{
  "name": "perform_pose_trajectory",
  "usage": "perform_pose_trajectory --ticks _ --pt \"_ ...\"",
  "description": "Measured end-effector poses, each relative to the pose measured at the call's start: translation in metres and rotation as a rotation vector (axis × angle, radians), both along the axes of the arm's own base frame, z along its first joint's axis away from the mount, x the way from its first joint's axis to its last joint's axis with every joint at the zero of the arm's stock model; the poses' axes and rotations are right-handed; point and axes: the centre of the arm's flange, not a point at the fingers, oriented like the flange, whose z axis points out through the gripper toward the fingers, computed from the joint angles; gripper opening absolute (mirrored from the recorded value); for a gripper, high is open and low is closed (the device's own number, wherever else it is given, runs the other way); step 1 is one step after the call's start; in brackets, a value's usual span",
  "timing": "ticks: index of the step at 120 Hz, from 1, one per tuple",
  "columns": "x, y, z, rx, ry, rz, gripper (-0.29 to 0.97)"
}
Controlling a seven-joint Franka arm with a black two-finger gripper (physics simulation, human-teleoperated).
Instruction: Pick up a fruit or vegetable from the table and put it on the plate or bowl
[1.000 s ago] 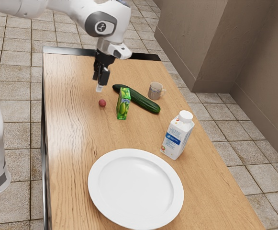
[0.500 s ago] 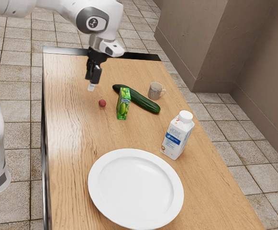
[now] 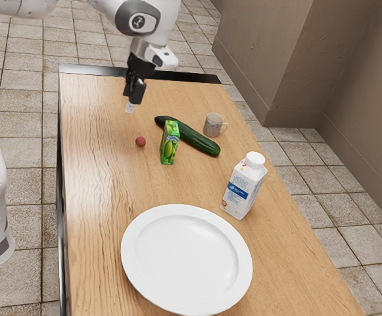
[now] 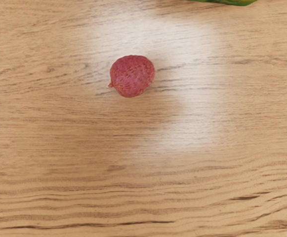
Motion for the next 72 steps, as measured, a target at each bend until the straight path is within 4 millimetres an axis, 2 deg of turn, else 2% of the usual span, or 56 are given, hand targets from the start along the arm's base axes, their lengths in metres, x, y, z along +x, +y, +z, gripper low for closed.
perform_pose_trajectory --ticks 29,39,52,72 --pt "-0.006 0.007 -0.016 -0.016 0.029 0.005 0.68" --pt "0.0 0.009 -0.026 -0.022 0.045 0.002 0.68" --pt "0.011 -0.001 -0.037 -0.037 0.045 -0.024 0.68" --pt "0.016 -0.015 -0.048 -0.07 0.031 -0.042 0.68"
